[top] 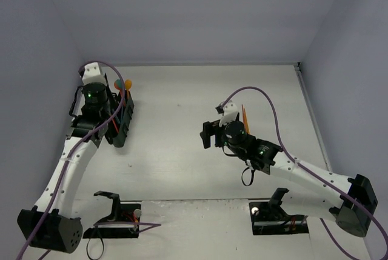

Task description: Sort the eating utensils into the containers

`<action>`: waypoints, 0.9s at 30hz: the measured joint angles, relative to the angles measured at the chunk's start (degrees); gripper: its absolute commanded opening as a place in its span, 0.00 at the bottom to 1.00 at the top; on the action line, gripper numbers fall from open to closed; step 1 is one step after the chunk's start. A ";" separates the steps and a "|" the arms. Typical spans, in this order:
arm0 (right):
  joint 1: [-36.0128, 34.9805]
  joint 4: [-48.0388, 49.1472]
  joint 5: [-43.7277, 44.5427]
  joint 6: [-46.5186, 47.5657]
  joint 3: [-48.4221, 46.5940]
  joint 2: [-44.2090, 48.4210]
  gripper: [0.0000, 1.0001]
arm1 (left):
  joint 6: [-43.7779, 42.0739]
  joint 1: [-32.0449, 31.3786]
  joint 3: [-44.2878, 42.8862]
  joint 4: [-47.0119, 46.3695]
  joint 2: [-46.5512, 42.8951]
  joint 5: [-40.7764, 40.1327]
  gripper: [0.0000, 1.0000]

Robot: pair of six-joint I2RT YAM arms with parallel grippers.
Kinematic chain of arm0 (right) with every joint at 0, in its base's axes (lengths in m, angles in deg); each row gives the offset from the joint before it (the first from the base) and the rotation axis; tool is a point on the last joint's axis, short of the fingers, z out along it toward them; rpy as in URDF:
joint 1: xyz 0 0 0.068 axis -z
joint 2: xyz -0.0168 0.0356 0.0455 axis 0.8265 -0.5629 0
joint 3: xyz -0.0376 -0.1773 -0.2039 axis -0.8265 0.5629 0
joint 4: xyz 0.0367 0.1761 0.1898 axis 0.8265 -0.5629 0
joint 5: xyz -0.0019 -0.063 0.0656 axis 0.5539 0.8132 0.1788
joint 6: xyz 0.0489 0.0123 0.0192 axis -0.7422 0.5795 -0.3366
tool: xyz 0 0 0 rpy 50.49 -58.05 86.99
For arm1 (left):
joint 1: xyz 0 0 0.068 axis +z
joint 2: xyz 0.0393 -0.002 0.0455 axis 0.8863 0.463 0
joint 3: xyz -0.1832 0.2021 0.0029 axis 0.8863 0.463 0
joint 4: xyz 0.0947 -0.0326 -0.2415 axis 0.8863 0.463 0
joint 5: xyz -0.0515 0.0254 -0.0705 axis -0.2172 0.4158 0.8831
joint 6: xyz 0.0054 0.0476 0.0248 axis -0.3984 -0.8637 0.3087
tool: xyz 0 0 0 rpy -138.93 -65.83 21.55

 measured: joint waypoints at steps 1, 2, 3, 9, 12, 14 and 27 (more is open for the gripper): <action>0.27 -0.57 0.10 -0.01 0.15 0.37 0.84 | -0.89 0.73 0.51 -1.62 0.75 0.02 0.00; 0.54 -1.05 0.27 -0.01 0.20 0.50 0.84 | -1.63 1.25 1.16 -3.20 1.60 0.03 0.00; 0.81 -1.51 0.44 -0.04 0.25 0.61 0.84 | -2.32 1.77 1.82 -4.61 2.45 0.04 0.00; 3.43 -4.45 1.80 -1.23 0.31 0.59 0.84 | -5.01 3.33 5.89 -9.09 7.30 -0.43 0.02; 5.72 -5.79 2.34 -2.23 0.31 0.09 0.83 | -5.68 3.36 8.13 -10.20 8.10 -0.94 0.13; 7.20 -6.60 2.43 -3.11 0.33 -0.61 0.82 | -6.11 3.36 8.66 -10.20 8.50 -1.42 0.20; 20.25 -12.12 -1.67 -7.79 0.59 -8.14 0.67 | -4.35 3.36 3.51 -0.51 2.91 0.70 0.61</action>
